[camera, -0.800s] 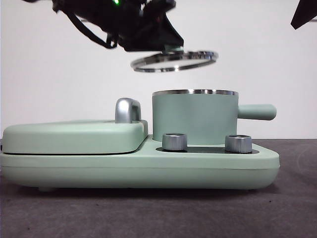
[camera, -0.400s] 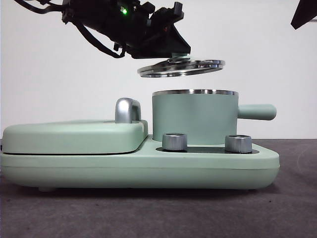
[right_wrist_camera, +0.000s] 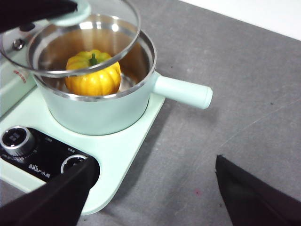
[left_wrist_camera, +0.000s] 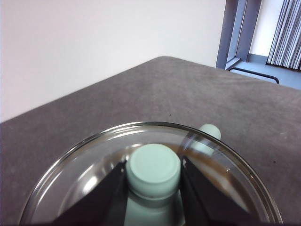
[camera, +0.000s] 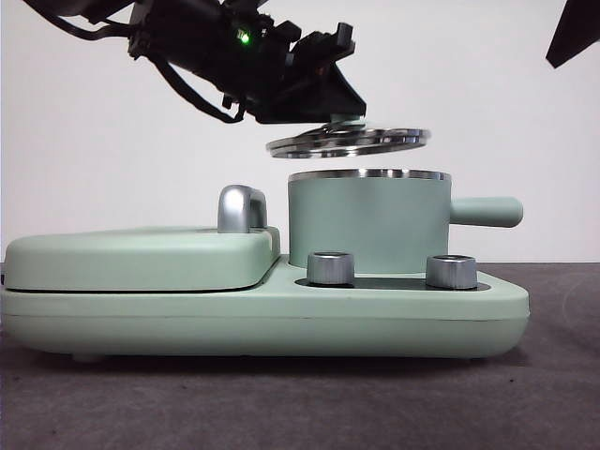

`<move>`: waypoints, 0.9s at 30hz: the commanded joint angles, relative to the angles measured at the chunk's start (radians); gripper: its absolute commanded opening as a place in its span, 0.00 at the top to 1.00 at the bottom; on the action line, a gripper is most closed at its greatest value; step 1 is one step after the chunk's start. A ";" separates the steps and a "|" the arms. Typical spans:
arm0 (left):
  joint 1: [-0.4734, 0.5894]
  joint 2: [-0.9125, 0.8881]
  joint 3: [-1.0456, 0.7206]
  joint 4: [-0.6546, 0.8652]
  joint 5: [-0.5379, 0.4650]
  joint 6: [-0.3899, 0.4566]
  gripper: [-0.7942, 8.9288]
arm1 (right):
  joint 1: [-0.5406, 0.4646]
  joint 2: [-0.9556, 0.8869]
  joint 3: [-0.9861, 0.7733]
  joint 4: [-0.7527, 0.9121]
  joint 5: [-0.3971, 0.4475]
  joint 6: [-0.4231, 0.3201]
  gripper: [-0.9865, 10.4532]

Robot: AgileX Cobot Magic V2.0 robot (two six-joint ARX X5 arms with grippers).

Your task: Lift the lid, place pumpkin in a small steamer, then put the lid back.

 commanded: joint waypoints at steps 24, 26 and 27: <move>-0.026 0.118 0.092 0.024 0.006 0.041 0.91 | 0.005 0.031 0.005 0.021 0.002 0.013 0.57; -0.026 0.118 0.092 0.025 0.006 0.041 0.91 | 0.005 0.031 0.004 0.022 0.002 0.013 0.57; -0.026 0.118 0.092 0.025 0.006 0.041 0.91 | 0.005 0.031 0.005 0.021 0.002 0.013 0.57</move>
